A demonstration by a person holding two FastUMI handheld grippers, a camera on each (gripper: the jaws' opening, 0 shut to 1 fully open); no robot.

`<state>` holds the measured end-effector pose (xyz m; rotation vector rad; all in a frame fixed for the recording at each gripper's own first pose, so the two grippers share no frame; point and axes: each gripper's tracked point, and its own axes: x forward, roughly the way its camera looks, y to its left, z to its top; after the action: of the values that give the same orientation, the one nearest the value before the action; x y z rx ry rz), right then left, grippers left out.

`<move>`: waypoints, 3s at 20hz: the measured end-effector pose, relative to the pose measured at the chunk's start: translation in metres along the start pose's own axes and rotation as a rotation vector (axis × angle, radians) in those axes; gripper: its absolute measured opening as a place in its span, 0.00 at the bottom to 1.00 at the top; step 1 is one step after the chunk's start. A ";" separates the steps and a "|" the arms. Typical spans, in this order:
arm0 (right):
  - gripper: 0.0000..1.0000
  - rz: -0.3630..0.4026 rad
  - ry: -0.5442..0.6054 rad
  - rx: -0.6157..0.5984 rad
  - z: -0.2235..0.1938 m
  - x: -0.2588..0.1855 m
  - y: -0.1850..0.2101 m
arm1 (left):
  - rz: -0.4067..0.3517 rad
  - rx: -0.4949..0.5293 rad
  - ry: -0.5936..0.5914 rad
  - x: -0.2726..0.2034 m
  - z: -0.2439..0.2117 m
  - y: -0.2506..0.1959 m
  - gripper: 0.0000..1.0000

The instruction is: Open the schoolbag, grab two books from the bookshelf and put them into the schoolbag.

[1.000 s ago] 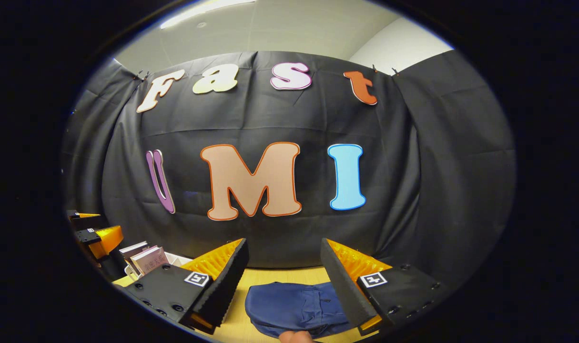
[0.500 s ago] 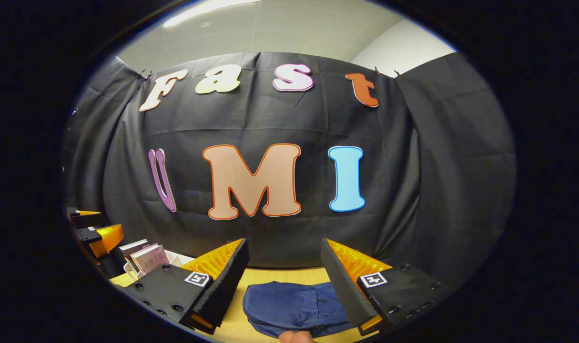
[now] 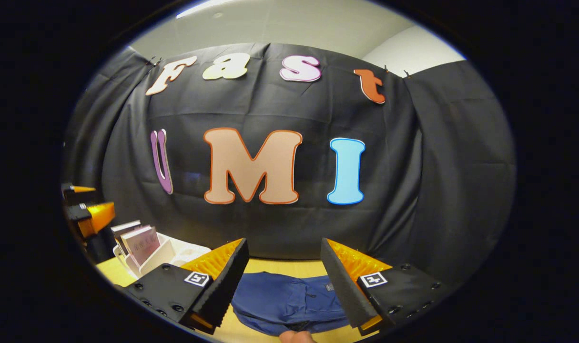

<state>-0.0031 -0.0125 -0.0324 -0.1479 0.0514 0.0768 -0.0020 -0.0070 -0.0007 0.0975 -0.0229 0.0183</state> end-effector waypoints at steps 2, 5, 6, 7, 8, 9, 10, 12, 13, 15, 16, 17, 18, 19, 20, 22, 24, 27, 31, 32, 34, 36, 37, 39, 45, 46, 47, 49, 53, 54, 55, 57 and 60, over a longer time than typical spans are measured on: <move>0.92 -0.003 0.020 -0.072 -0.014 0.003 -0.006 | 0.001 0.014 -0.001 -0.001 0.001 -0.002 0.94; 0.98 0.018 0.050 -0.193 -0.038 0.006 -0.005 | 0.009 0.028 0.016 0.000 -0.003 -0.004 0.93; 1.00 0.027 0.055 -0.259 -0.046 0.007 -0.004 | 0.013 0.025 0.022 0.001 -0.004 -0.003 0.94; 1.00 0.044 0.056 -0.333 -0.058 0.008 -0.004 | 0.011 0.018 0.020 0.001 -0.003 -0.003 0.95; 0.91 0.065 0.065 -0.413 -0.070 0.007 0.000 | 0.009 0.014 0.016 0.001 -0.001 -0.003 0.94; 0.91 0.091 0.073 -0.492 -0.083 0.009 0.005 | 0.012 0.017 0.013 0.001 -0.001 -0.002 0.94; 0.91 0.113 0.075 -0.579 -0.097 0.011 0.011 | 0.011 0.020 0.011 0.000 -0.001 -0.003 0.94; 0.91 0.179 0.056 -0.736 -0.120 0.011 0.030 | 0.023 0.027 0.013 0.000 -0.003 -0.001 0.93; 0.91 0.220 0.046 -0.809 -0.135 0.010 0.042 | 0.028 0.028 0.021 0.000 -0.004 -0.001 0.94; 0.90 0.310 0.043 -0.922 -0.167 0.008 0.062 | 0.032 0.024 0.026 0.002 -0.003 -0.001 0.94; 0.90 0.345 0.063 -0.968 -0.182 0.006 0.068 | 0.036 0.025 0.026 0.002 -0.004 0.001 0.94; 0.90 0.371 0.080 -1.002 -0.198 0.007 0.070 | 0.042 0.026 0.024 0.003 -0.003 0.003 0.94; 0.94 0.392 0.094 -1.024 -0.210 0.007 0.071 | 0.050 0.029 0.025 0.003 -0.005 0.004 0.94; 0.99 0.409 0.110 -1.048 -0.223 0.013 0.072 | 0.059 0.032 0.029 0.003 -0.006 0.007 0.93; 0.99 0.422 0.136 -1.082 -0.236 0.015 0.072 | 0.066 0.033 0.036 0.002 -0.008 0.011 0.94; 0.95 0.435 0.175 -1.125 -0.256 0.023 0.073 | 0.073 0.029 0.047 -0.003 -0.012 0.016 0.94; 0.99 0.443 0.188 -1.170 -0.269 0.034 0.076 | 0.078 0.032 0.053 -0.003 -0.012 0.018 0.94; 0.99 0.483 0.203 -1.202 -0.290 0.044 0.084 | 0.086 0.042 0.067 -0.003 -0.013 0.020 0.93; 0.98 0.516 0.173 -1.251 -0.294 0.056 0.098 | 0.109 0.058 0.066 -0.006 -0.010 0.027 0.94; 0.98 0.526 0.167 -1.255 -0.296 0.060 0.102 | 0.114 0.060 0.069 -0.007 -0.011 0.029 0.95; 0.97 0.529 0.156 -1.274 -0.295 0.068 0.106 | 0.123 0.058 0.084 -0.010 -0.012 0.030 0.94; 0.87 0.535 0.168 -1.279 -0.298 0.076 0.109 | 0.133 0.052 0.094 -0.012 -0.014 0.030 0.94; 0.86 0.562 0.194 -1.277 -0.306 0.077 0.111 | 0.135 0.051 0.095 -0.013 -0.013 0.030 0.94; 0.74 0.603 0.255 -1.273 -0.322 0.078 0.110 | 0.141 0.054 0.101 -0.014 -0.015 0.032 0.95; 0.28 0.626 0.385 -1.340 -0.352 0.069 0.105 | 0.131 0.049 0.113 -0.017 -0.016 0.030 0.94; 0.20 0.634 0.384 -1.325 -0.350 0.069 0.107 | 0.127 0.047 0.117 -0.016 -0.016 0.030 0.94; 0.20 0.632 0.399 -1.310 -0.351 0.070 0.105 | 0.128 0.049 0.118 -0.016 -0.016 0.031 0.94; 0.11 0.638 0.415 -1.266 -0.353 0.073 0.102 | 0.127 0.051 0.114 -0.017 -0.014 0.032 1.00; 0.01 0.617 0.485 -1.177 -0.352 0.075 0.100 | 0.123 0.038 0.125 -0.017 -0.017 0.035 0.96; 0.01 0.613 0.506 -1.153 -0.352 0.075 0.099 | 0.124 0.033 0.130 -0.016 -0.018 0.036 0.96; 0.04 0.607 0.515 -1.126 -0.350 0.075 0.099 | 0.122 0.027 0.136 -0.015 -0.020 0.036 0.96; 0.03 0.598 0.519 -1.072 -0.343 0.077 0.099 | 0.119 0.010 0.145 -0.015 -0.023 0.037 0.96; 0.04 0.591 0.517 -1.001 -0.329 0.078 0.098 | 0.121 -0.011 0.164 -0.013 -0.029 0.040 0.96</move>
<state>0.0518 0.0406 -0.3756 -1.1517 0.5761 0.6549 -0.0146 0.0358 -0.0255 0.0833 0.1350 0.1467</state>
